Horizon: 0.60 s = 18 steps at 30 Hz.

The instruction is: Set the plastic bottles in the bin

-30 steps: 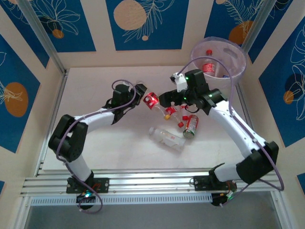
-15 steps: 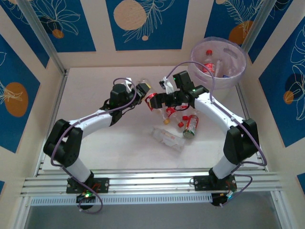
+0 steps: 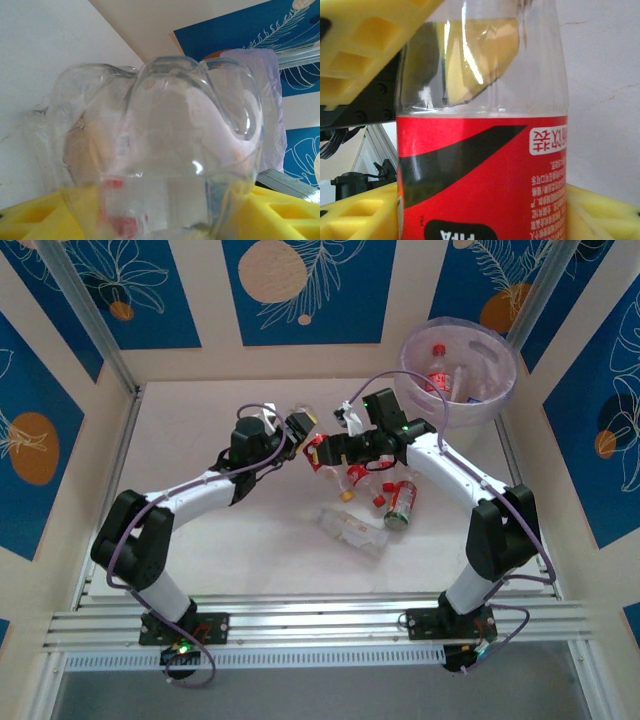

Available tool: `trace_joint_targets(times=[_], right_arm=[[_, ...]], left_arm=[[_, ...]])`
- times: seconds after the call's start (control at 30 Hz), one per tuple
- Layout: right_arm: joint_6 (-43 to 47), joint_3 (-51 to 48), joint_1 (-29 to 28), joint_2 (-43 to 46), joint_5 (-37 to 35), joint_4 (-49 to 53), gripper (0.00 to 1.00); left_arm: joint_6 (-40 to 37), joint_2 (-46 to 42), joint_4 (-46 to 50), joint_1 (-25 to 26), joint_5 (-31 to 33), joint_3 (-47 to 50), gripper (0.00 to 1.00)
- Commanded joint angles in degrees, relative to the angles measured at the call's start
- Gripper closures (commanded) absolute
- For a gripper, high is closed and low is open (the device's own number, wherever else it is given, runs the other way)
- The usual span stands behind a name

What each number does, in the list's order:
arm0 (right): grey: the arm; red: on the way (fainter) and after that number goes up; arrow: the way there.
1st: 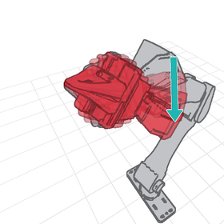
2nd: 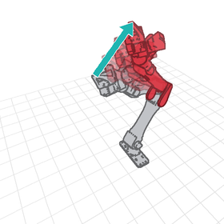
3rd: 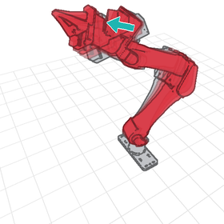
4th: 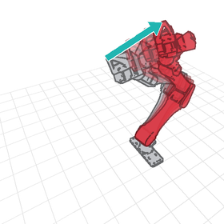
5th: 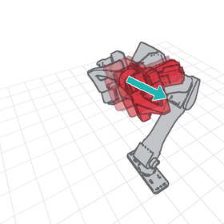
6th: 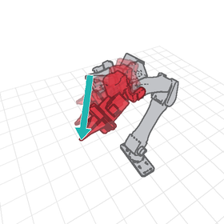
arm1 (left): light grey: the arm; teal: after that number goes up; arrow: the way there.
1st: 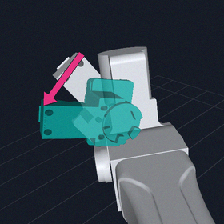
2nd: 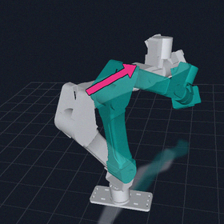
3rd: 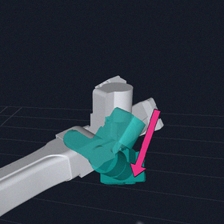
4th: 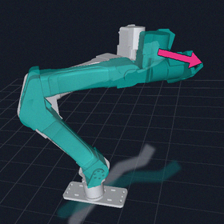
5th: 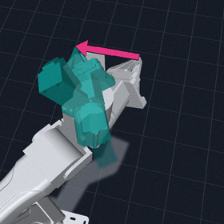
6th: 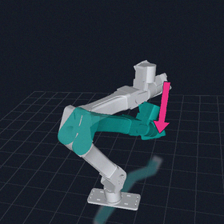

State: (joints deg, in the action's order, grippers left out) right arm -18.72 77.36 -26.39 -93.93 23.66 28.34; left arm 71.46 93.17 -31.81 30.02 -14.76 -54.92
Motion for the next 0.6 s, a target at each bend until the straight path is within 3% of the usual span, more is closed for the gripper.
trace_joint_targets(times=[0.0, 0.07, 0.23, 0.57], right_arm=[[0.9, 2.3, 0.3, 0.2, 2.3, 0.9, 0.38], [1.7, 3.1, 0.8, 0.7, 1.3, 1.8, 0.38], [4.5, 7.6, 3.0, 2.8, -2.1, 4.8, 0.39], [10.1, 19.6, 11.9, 8.5, -12.0, 4.6, 0.39]], left_arm=[[-1.3, -2.6, -2.4, -0.6, 0.1, 1.7, 0.2], [-1.2, -3.8, -2.3, -1.5, 0.0, 2.5, 0.15], [-1.9, -8.7, 0.1, -5.1, 0.3, 6.5, 0.14], [-9.2, -17.5, 16.4, -6.7, 2.6, 13.5, 0.14]])
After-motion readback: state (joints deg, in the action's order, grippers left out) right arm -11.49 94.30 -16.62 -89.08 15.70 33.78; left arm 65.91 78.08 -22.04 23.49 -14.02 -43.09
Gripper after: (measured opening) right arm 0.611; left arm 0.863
